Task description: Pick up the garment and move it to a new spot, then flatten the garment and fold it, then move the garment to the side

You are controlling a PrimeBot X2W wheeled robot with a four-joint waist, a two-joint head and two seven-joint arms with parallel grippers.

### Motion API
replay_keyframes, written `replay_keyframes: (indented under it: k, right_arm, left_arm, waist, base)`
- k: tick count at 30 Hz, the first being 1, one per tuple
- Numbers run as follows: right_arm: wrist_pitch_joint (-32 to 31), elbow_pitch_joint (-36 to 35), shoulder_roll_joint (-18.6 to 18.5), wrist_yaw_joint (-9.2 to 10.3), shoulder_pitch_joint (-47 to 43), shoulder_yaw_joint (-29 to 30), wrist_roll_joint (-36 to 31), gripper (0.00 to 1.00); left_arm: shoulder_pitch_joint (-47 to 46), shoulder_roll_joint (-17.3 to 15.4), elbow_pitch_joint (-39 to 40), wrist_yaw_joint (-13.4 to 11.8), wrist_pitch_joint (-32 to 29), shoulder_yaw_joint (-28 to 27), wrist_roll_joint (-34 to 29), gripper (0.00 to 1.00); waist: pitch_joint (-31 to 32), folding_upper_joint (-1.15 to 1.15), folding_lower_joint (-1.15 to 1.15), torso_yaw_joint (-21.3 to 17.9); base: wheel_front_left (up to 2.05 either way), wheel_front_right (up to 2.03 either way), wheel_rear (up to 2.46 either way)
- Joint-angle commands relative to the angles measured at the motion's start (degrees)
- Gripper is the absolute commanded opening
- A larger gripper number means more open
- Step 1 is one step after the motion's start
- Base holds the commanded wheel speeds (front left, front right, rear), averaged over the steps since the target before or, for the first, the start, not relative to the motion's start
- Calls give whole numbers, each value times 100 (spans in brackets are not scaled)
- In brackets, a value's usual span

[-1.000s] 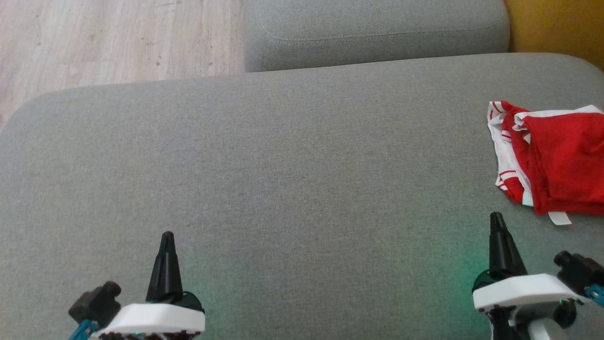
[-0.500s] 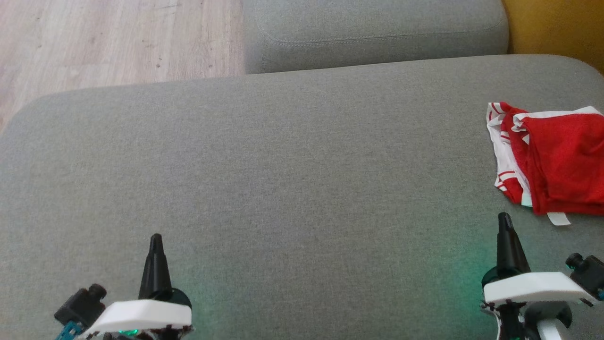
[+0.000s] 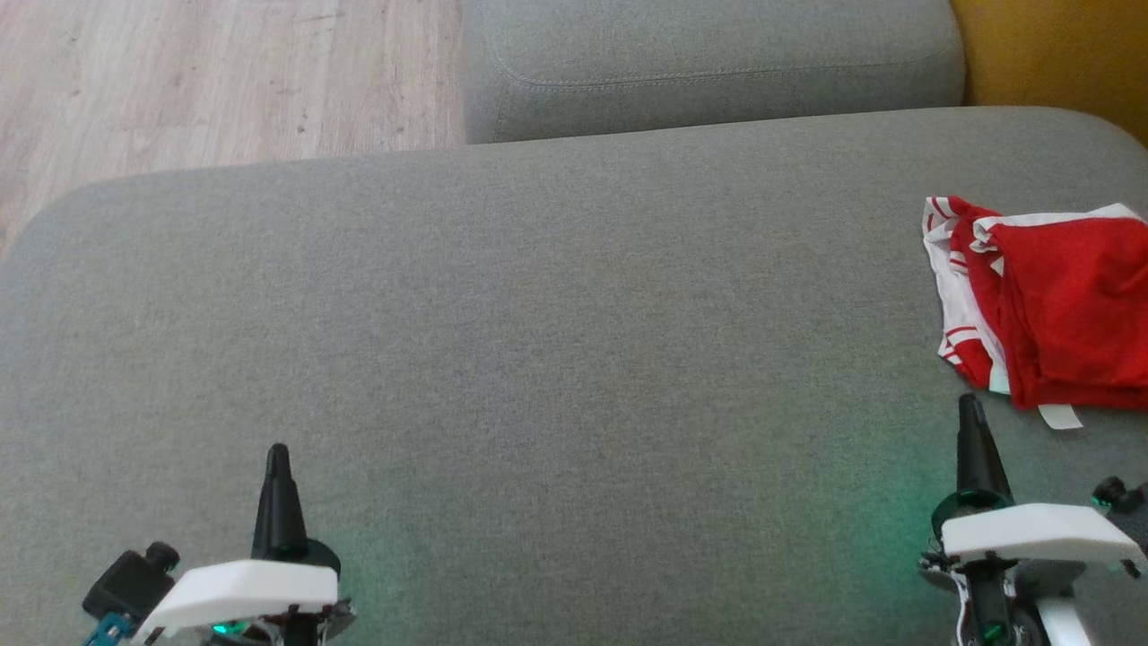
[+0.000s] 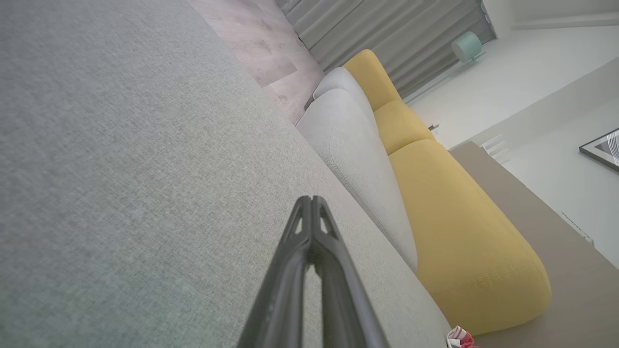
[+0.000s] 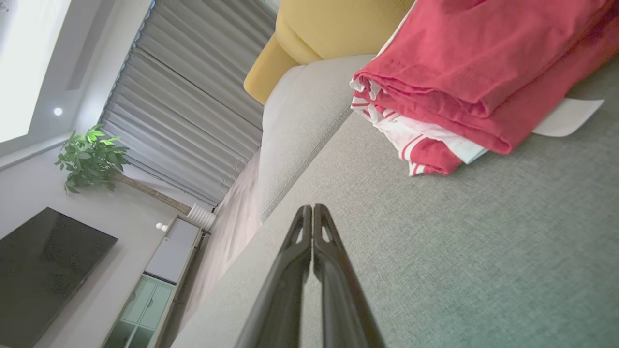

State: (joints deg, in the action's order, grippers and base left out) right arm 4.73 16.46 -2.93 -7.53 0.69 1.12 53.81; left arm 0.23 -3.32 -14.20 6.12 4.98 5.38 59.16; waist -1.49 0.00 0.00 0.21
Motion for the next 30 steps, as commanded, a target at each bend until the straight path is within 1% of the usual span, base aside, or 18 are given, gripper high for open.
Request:
replay_keyframes:
  k: [1,30]
  right_arm:
    - [-32,-208,-122,2,259,-24,175,0]
    - [-493,-231,-130,3,394,158,2068,0]
  left_arm:
    - [-306,-89,157,56,-41,-171,132,0]
    - [-464,-94,91,95,-509,-576,1782,0]
  waist:
    - [2,0,0,0]
    - [66,0,0,-11]
  base:
    - [0,0,0]
    - [0,0,0]
